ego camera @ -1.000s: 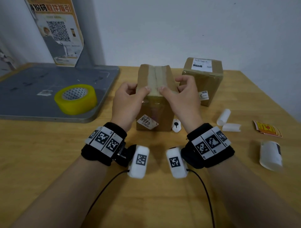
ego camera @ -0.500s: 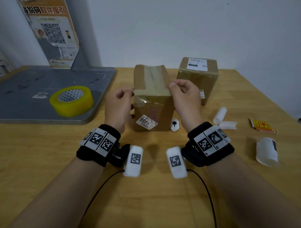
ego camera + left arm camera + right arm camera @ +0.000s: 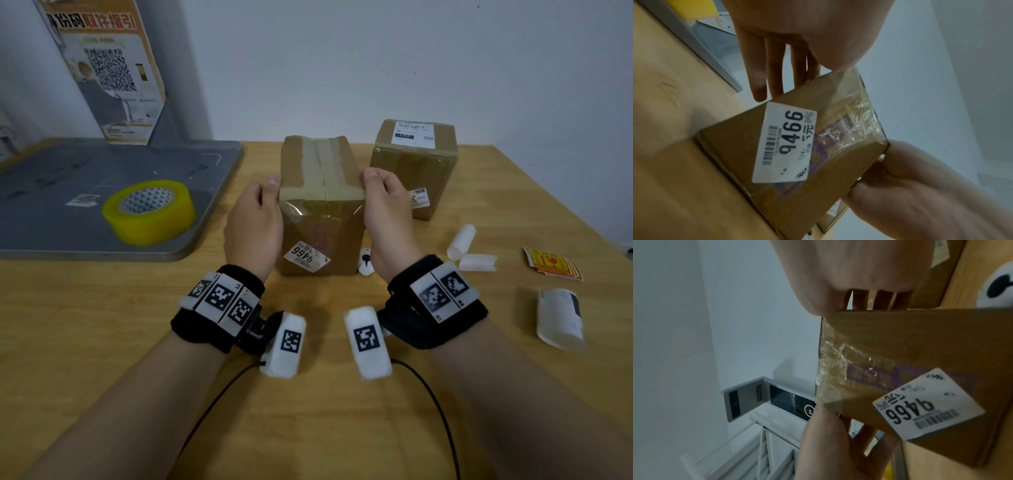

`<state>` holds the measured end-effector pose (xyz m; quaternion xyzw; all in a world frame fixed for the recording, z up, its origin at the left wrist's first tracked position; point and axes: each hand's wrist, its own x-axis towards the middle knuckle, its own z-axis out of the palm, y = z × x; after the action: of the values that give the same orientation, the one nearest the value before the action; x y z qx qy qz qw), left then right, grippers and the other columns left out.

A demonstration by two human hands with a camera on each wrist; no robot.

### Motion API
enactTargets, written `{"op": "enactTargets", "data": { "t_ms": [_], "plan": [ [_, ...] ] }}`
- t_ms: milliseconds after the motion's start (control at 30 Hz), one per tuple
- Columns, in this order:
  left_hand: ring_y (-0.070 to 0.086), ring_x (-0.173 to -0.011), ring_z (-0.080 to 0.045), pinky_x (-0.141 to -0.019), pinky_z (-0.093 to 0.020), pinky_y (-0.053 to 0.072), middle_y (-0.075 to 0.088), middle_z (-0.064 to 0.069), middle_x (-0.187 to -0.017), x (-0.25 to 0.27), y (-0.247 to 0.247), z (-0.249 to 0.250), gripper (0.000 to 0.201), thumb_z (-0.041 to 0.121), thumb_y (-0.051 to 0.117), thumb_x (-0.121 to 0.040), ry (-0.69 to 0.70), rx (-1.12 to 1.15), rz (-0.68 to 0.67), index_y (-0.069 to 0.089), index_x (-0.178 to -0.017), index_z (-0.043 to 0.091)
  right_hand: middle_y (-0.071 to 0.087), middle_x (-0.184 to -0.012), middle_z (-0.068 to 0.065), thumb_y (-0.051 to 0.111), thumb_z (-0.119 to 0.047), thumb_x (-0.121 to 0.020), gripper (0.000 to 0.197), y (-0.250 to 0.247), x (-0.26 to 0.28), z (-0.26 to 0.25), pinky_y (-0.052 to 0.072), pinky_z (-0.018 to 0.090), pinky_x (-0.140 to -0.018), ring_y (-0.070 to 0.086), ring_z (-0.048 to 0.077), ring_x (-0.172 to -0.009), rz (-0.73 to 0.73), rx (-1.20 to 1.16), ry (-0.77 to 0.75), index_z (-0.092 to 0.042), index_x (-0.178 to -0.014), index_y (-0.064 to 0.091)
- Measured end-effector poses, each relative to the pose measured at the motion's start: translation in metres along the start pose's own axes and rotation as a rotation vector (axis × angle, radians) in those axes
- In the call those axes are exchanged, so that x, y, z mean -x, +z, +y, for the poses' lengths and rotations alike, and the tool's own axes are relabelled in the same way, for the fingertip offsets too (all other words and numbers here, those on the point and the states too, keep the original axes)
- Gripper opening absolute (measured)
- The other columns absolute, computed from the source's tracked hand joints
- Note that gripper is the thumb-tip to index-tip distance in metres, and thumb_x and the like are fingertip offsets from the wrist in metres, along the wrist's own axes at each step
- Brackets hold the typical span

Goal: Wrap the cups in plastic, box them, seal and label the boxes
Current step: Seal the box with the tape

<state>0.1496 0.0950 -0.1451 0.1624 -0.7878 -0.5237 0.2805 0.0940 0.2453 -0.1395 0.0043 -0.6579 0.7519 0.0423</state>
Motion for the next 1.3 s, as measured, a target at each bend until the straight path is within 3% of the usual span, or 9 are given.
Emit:
{"op": "enactTargets", "data": {
  "t_ms": [133, 267, 467, 633, 700, 833, 1000, 1167, 1300],
  "plan": [
    [0.053, -0.075, -0.005, -0.075, -0.037, 0.045, 0.058, 0.008, -0.085, -0.004, 0.003, -0.006, 0.03, 0.041, 0.034, -0.11, 0.08, -0.028, 0.002, 0.051, -0.086, 0.036, 0.069, -0.122, 0.002, 0.048, -0.037, -0.108, 0.018, 0.001, -0.006, 0.008, 0.05, 0.044, -0.107, 0.064, 0.021, -0.116, -0.015, -0.051, 0.128, -0.026, -0.114, 0.063],
    [0.046, -0.068, -0.011, -0.061, -0.035, 0.032, 0.046, 0.006, -0.073, -0.007, 0.006, -0.015, 0.031, 0.026, 0.033, -0.112, 0.094, -0.061, 0.001, 0.049, -0.087, 0.02, 0.073, -0.117, 0.007, 0.051, -0.03, -0.109, 0.019, -0.001, -0.011, 0.016, 0.056, 0.047, -0.101, 0.069, 0.026, -0.111, -0.056, 0.045, 0.11, -0.021, -0.119, 0.064],
    [0.067, -0.097, -0.024, -0.084, -0.053, 0.059, 0.063, 0.01, -0.099, -0.018, 0.0, -0.016, 0.017, 0.025, 0.042, -0.109, 0.021, -0.021, -0.067, 0.057, -0.103, 0.024, 0.072, -0.115, 0.015, 0.051, -0.005, -0.105, 0.02, -0.017, -0.009, 0.002, 0.06, 0.033, -0.069, 0.071, 0.024, -0.09, -0.163, 0.14, 0.096, -0.013, -0.121, 0.06],
    [0.064, -0.11, -0.006, -0.091, -0.048, 0.058, 0.068, 0.018, -0.115, -0.025, -0.022, 0.005, 0.031, 0.054, 0.044, -0.1, 0.152, 0.171, -0.197, 0.071, -0.101, 0.039, 0.069, -0.114, -0.016, 0.048, -0.043, -0.105, 0.028, -0.025, -0.006, -0.03, 0.058, 0.034, -0.086, 0.066, 0.009, -0.11, -0.227, 0.229, -0.167, -0.037, -0.109, 0.074],
    [0.059, -0.116, 0.003, -0.097, -0.038, 0.055, 0.065, 0.02, -0.123, -0.025, -0.026, 0.006, 0.025, 0.051, 0.062, -0.096, 0.273, 0.115, -0.347, 0.077, -0.107, 0.035, 0.07, -0.106, -0.029, 0.058, -0.04, -0.103, 0.02, -0.022, 0.001, -0.031, 0.051, 0.018, -0.096, 0.06, -0.012, -0.109, -0.344, 0.301, -0.283, -0.036, -0.102, 0.077],
    [0.055, -0.127, -0.001, -0.106, -0.019, 0.046, 0.064, 0.006, -0.135, -0.024, -0.023, -0.001, 0.043, 0.035, 0.081, -0.076, 0.381, 0.058, -0.427, 0.078, -0.116, 0.019, 0.05, -0.134, -0.008, 0.082, -0.051, -0.078, 0.022, -0.02, -0.004, -0.018, 0.044, 0.03, -0.11, 0.046, 0.005, -0.131, -0.344, 0.459, -0.346, -0.041, -0.097, 0.078],
    [0.055, -0.128, 0.003, -0.11, -0.026, 0.046, 0.066, 0.006, -0.134, -0.03, -0.026, -0.007, 0.048, 0.025, 0.082, -0.074, 0.376, 0.114, -0.445, 0.075, -0.12, 0.012, 0.047, -0.137, -0.005, 0.09, -0.036, -0.071, 0.036, -0.027, -0.009, -0.017, 0.045, 0.007, -0.095, 0.046, -0.002, -0.125, -0.386, 0.457, -0.387, -0.033, -0.106, 0.078],
    [0.052, -0.134, -0.001, -0.101, -0.039, 0.056, 0.065, 0.011, -0.139, -0.032, -0.033, -0.015, 0.046, 0.019, 0.078, -0.079, 0.317, 0.195, -0.503, 0.072, -0.125, 0.014, 0.053, -0.138, -0.016, 0.094, -0.052, -0.054, 0.048, -0.037, -0.017, -0.013, 0.05, 0.041, -0.109, 0.052, 0.01, -0.133, -0.434, 0.409, -0.35, -0.047, -0.1, 0.081],
    [0.054, -0.134, -0.004, -0.086, -0.031, 0.061, 0.063, 0.016, -0.139, -0.03, -0.038, -0.021, 0.043, 0.021, 0.073, -0.081, 0.309, 0.278, -0.533, 0.07, -0.123, 0.02, 0.06, -0.14, -0.011, 0.095, -0.041, -0.056, 0.045, -0.045, -0.022, -0.007, 0.055, 0.041, -0.104, 0.059, 0.011, -0.13, -0.478, 0.229, -0.296, -0.036, -0.099, 0.083]
  ]
}}
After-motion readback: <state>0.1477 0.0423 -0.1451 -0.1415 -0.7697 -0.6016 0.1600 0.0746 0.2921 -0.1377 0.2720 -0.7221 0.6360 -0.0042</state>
